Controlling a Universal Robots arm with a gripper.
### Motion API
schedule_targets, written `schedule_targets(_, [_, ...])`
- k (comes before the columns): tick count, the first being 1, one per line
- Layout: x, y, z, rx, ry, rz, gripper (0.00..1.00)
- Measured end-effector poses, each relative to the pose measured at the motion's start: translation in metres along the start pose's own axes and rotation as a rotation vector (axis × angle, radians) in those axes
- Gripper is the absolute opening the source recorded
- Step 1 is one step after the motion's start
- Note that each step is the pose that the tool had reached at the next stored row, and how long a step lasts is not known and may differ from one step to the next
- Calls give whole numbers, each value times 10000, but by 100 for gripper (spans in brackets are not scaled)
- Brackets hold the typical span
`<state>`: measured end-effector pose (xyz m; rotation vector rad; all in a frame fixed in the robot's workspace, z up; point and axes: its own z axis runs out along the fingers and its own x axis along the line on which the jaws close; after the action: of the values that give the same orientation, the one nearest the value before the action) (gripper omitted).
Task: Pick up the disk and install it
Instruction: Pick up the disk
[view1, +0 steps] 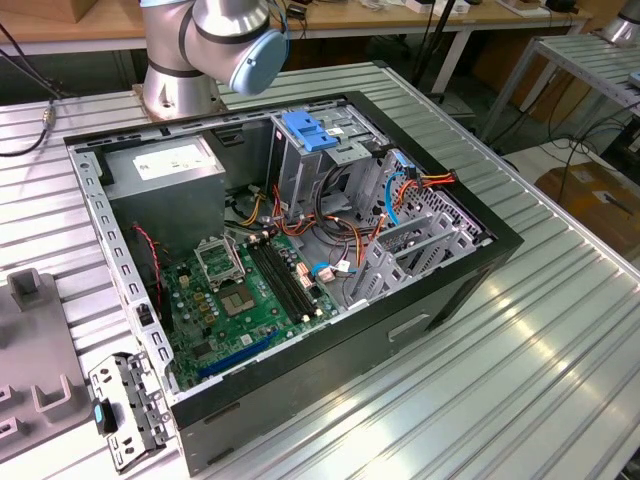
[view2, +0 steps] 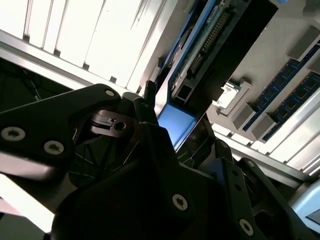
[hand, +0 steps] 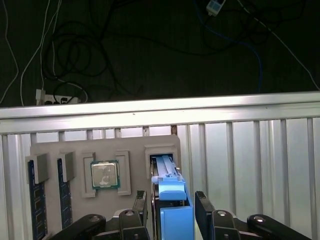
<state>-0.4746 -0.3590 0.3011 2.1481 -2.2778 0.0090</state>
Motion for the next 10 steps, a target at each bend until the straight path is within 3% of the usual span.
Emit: schedule_targets(10, [22,-1,51,-1,0,2,51])
